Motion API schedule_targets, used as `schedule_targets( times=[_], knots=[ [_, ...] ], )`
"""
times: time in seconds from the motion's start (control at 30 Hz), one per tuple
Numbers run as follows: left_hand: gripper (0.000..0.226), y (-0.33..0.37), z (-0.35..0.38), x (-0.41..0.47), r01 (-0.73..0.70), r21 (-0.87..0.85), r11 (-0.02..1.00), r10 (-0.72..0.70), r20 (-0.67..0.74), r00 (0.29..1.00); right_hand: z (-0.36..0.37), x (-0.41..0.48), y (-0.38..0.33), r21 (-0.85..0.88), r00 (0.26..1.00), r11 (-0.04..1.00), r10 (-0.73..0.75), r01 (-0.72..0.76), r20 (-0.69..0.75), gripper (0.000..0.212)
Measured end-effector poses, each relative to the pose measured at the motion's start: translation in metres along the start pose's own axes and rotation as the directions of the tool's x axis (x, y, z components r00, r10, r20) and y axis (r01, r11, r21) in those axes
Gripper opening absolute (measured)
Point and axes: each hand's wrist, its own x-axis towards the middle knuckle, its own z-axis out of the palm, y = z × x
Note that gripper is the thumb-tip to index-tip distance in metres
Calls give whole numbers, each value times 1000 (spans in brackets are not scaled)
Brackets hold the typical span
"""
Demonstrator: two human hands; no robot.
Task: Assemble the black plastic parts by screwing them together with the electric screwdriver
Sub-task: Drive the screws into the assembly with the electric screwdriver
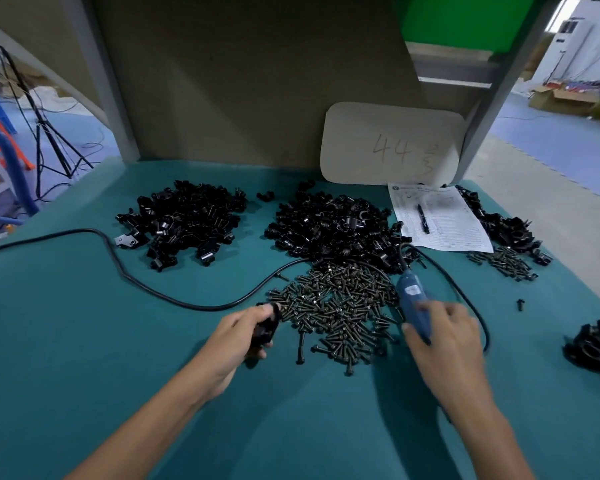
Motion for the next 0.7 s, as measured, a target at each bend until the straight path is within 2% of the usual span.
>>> schedule_targets(
  times=[0.07, 0.13, 0.27, 0.4, 0.5, 0.6, 0.67, 0.7],
  knots=[
    [34, -1, 0, 2, 17, 57, 998, -15, -33, 999, 11, -10, -13, 27, 983, 992, -127, 124, 136, 14],
    [33, -1, 1, 1, -4, 129, 992, 8, -33, 999, 23, -15, -17, -7, 962, 989, -142, 148, 233, 14],
    [54, 0, 2, -2, -8, 218, 976, -1, 39, 999, 28, -12, -16, -114, 968, 987, -86, 115, 235, 18],
    [40, -8, 4, 1, -85, 297, 951, 82, 21, 996, 26, -17, -12, -94, 975, 990, -85, 106, 205, 21],
    [44, -9, 5, 1, -145, 412, 899, 147, 26, 989, 19, -21, -7, 111, 990, 993, -55, 41, 127, 20],
    [36, -8, 7, 2, -207, 473, 856, 204, 59, 977, 13, -25, -10, 354, 991, 935, -71, 25, 118, 14],
    [31, -6, 8, 3, -218, 466, 857, 225, 42, 973, 13, -27, -20, 545, 982, 836, -51, -57, 181, 17],
    [29, -5, 9, 4, -221, 450, 865, 229, 37, 973, 14, -28, -26, 654, 973, 746, -37, -126, 229, 18]
  ],
)
